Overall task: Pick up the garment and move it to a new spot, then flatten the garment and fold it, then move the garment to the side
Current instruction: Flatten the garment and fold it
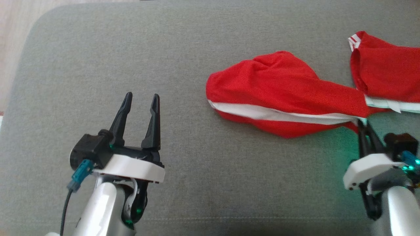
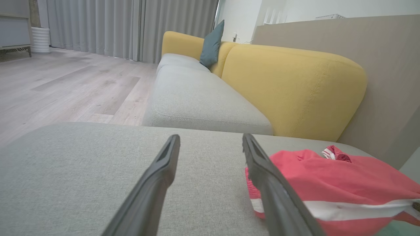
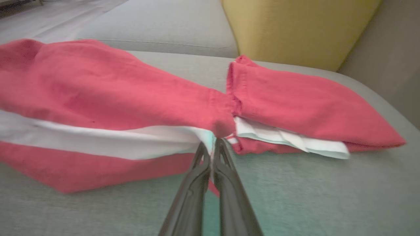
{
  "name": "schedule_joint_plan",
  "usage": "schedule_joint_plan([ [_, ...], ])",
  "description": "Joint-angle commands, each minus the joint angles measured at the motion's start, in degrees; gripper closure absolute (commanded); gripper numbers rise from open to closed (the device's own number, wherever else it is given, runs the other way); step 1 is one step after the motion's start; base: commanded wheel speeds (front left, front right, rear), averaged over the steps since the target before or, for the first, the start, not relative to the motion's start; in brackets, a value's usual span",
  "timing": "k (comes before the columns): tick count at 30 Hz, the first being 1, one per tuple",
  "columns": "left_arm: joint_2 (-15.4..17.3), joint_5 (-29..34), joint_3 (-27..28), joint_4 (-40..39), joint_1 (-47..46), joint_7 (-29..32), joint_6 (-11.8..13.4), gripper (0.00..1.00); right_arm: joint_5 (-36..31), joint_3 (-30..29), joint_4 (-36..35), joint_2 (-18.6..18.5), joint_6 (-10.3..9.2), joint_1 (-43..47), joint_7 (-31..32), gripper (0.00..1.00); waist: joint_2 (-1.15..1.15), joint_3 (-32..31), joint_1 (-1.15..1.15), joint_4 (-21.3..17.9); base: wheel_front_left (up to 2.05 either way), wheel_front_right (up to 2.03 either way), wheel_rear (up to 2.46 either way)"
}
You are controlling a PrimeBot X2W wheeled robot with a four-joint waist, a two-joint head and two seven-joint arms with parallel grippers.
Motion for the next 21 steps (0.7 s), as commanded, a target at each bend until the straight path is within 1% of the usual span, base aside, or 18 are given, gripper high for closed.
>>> schedule_joint_plan([
  [1,0.26,-0.04,1.88,-1.92,-1.63,-0.51,-0.22,0.00,-1.13,-0.36,-2.37,-0.74,0.37,-0.03,-0.70,1.00,0.00,0.01,0.00,-0.60,0.00,0.00,0.00],
  [4,0.26,0.03,1.65,-1.71,-1.77,-0.51,-0.46,0.00,-1.83,-1.85,-2.53,-0.46,0.37,0.14,-1.33,1.00,0.00,0.14,0.00,-1.23,0.00,0.00,0.00],
  [9,0.26,0.12,0.56,-0.74,-1.97,-0.51,-1.21,0.00,-1.07,-1.28,-1.95,-0.17,0.37,0.04,-2.32,1.00,0.00,0.33,0.00,-1.79,0.00,0.00,0.00],
  [14,0.26,-0.51,-1.80,1.29,-2.67,-0.51,-2.95,0.00,-0.22,-0.47,-1.37,-0.06,0.37,-0.58,-3.68,1.00,0.00,0.70,0.00,-2.26,0.00,0.00,0.00],
  [16,0.26,-0.98,-3.18,2.86,-3.24,-0.51,-3.80,0.00,0.16,-0.44,-1.33,-0.05,0.37,-0.90,-4.04,1.00,0.00,0.89,0.00,-2.55,0.00,0.00,0.00],
  [21,0.26,-2.05,-8.59,10.33,-6.15,-0.51,-6.09,0.00,0.74,0.18,-1.15,-0.04,0.37,-1.65,-4.49,1.00,0.00,1.62,0.00,-3.71,0.00,0.00,0.00],
])
